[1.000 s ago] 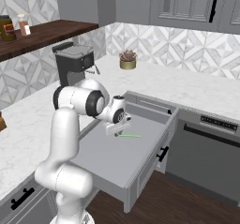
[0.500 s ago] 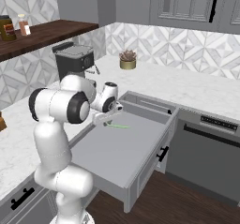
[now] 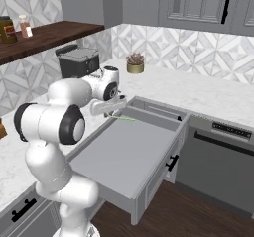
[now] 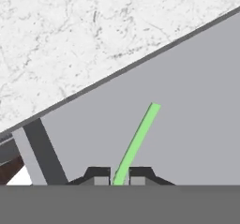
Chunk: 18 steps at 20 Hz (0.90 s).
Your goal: Take a straw from the drawer in front and place it inside the glass cup on the dining counter.
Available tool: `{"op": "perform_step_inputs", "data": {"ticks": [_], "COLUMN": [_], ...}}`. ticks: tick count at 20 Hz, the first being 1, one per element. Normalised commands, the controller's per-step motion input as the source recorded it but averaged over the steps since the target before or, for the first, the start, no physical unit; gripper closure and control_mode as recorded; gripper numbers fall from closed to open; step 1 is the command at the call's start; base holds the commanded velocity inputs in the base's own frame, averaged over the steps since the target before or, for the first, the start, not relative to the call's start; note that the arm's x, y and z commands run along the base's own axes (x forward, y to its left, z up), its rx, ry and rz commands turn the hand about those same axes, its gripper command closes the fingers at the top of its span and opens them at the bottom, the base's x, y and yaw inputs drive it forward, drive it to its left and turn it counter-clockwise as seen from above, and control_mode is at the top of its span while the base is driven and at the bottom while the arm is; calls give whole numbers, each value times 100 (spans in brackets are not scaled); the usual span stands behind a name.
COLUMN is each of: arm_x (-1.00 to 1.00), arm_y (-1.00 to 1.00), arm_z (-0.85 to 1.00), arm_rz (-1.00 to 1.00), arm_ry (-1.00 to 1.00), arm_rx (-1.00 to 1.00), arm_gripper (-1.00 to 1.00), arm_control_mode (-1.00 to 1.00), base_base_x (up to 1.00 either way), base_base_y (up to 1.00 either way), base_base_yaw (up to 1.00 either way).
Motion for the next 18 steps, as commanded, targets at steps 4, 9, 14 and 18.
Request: {"op": "perform_step_inputs", "data": {"ticks": [4,9,14,18], "arm_x": [-62,-59,-57,-77], "arm_y": [0,0,2,6], "arm_z": [100,100,98,51], "arm_rz": [-16,-15,-11,-5], "arm_ry": [-1,-6,-5,-3], "arm_rx": [0,-2,-6,-3], "arm_gripper": [100,100,100,100], "arm_control_mode": [-100,-100,-100,-100], "base_base_x": [0,0,0,0], "base_base_y": [0,0,0,0], "base_base_yaw": [0,0,0,0]}}
